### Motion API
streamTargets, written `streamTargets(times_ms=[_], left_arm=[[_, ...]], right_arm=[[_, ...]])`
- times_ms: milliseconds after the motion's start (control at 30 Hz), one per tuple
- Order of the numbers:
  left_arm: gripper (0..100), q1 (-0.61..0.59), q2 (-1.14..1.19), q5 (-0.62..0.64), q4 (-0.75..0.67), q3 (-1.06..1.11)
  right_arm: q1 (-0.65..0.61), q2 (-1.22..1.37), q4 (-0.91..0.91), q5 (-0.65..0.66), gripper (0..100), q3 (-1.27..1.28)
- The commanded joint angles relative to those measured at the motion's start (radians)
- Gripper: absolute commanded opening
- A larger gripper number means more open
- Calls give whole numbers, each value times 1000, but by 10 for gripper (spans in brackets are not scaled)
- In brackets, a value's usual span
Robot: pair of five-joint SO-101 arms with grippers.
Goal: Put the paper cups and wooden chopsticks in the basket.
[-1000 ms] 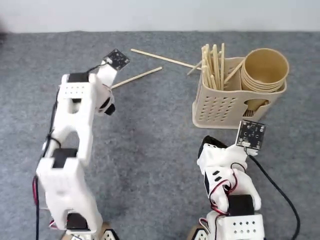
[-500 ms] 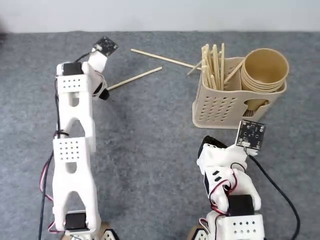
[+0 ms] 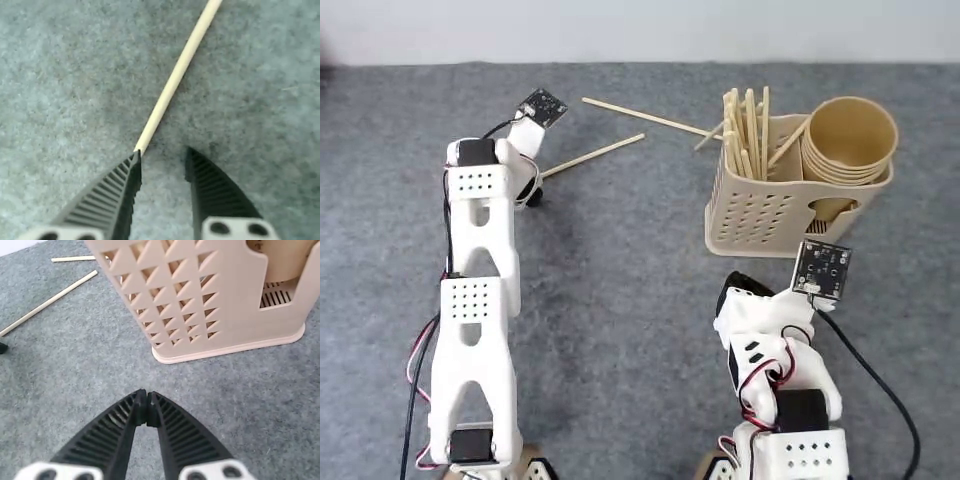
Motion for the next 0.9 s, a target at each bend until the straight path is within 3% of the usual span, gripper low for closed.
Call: streamTargets(times_ms=[0,133,433,533,733,867], left_arm=[[92,2,34,-75,69,-2],[43,15,0,-120,133,-4],[40,6,-143,-115,107,-4],[39,-12,-184,-100,63,-4],[13,-41,-207,84,-127,-2],[13,-29,-141,109,-213,2]], right_arm=[[-4,-10,-15,-9,9,-9],[-4,-10,-15,-9,9,-9],[-4,-10,-15,-9,9,-9],[-4,-10,-15,-9,9,-9],[-4,-10,-15,-9,9,-9],[-4,-10,-15,-9,9,-9]])
